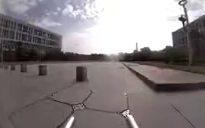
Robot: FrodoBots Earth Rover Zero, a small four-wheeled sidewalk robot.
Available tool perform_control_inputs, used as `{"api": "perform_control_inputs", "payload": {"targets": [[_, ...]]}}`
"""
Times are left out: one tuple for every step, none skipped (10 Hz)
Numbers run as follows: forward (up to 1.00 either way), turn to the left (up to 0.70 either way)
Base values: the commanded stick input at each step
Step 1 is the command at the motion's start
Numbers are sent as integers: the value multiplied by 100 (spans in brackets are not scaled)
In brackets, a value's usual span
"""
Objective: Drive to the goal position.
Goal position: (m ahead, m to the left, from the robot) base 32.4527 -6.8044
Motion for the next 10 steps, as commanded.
{"api": "perform_control_inputs", "payload": {"targets": [[100,0],[100,0],[100,0],[100,0],[100,0],[100,-21],[100,-24],[100,-24],[100,-24],[100,-21]]}}
